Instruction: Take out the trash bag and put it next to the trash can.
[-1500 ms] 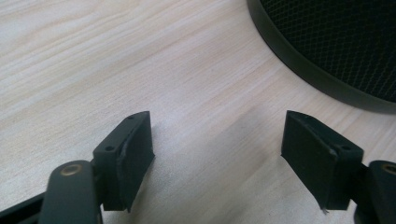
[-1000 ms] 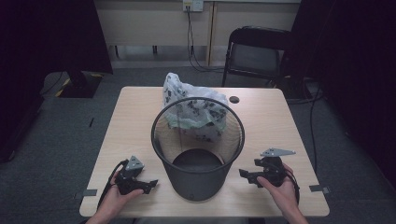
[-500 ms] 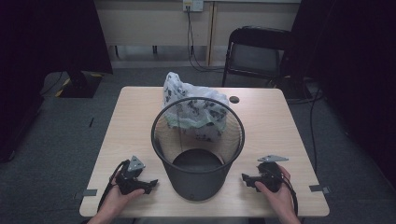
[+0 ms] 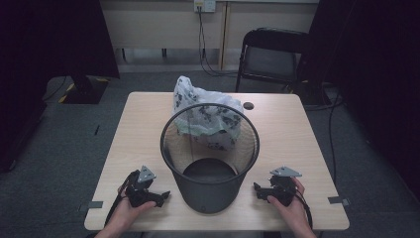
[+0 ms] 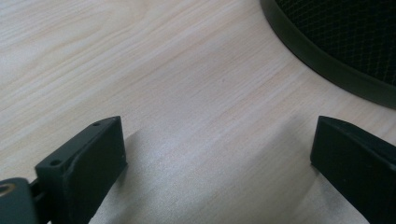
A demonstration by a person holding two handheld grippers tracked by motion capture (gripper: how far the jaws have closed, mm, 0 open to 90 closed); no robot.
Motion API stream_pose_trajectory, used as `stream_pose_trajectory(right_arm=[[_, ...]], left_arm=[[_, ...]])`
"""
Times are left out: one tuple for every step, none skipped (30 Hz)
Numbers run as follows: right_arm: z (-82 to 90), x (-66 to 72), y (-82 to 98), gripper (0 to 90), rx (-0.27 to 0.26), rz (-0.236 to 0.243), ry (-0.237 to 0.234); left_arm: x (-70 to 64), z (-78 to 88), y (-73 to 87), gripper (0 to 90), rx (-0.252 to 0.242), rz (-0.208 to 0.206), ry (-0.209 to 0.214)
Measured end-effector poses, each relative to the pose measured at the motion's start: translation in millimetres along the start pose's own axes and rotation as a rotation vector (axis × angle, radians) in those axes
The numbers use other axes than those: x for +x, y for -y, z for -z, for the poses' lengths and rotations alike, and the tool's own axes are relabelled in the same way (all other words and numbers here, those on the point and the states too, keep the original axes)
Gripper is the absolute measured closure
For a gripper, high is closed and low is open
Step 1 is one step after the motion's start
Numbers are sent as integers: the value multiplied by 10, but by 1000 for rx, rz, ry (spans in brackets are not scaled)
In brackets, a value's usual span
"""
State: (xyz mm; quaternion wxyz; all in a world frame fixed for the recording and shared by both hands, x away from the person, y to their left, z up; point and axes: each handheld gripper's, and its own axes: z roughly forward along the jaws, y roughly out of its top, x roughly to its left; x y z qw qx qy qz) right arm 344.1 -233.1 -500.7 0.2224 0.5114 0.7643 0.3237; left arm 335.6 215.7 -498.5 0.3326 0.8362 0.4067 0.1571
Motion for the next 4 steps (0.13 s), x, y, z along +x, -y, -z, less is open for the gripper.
stream_pose_trajectory(right_arm=[[0, 0, 0, 53, 0, 0, 0], [-2, 3, -2, 50, 1, -3, 1], [-3, 8, -4, 46, 4, -5, 7], [-9, 7, -7, 40, 2, -3, 8]], left_arm=[[-5, -5, 0, 21, -4, 4, 1], [-1, -7, 0, 17, -2, -3, 1], [-4, -12, 1, 9, -3, -2, 4], [-3, -14, 0, 4, -3, -5, 3]])
